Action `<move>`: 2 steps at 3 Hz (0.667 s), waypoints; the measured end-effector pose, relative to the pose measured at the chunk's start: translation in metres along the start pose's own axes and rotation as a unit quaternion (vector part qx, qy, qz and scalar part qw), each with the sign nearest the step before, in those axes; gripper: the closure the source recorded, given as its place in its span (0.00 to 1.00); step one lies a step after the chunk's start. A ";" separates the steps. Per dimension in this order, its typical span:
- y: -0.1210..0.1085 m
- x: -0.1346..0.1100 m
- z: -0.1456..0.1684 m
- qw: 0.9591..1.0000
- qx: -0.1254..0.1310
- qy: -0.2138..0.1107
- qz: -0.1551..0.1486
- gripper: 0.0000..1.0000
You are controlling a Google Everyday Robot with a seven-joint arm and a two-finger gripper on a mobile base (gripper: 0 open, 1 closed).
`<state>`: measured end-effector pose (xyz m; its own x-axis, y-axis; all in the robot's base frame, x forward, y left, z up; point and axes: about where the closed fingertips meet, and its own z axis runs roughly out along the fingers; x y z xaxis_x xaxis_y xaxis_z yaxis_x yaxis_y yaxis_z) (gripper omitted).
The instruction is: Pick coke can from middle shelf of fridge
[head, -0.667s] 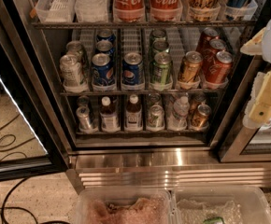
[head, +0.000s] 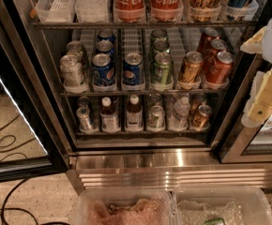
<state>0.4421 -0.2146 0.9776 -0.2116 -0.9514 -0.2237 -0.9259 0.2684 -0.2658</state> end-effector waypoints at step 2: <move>0.021 0.016 0.014 0.993 0.056 -0.099 0.042 0.00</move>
Offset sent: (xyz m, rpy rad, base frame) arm 0.0132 -0.0059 0.0103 0.6396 -0.5247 -0.1935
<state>0.4238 -0.2218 0.9553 -0.2110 -0.8792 -0.4272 -0.8643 0.3719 -0.3387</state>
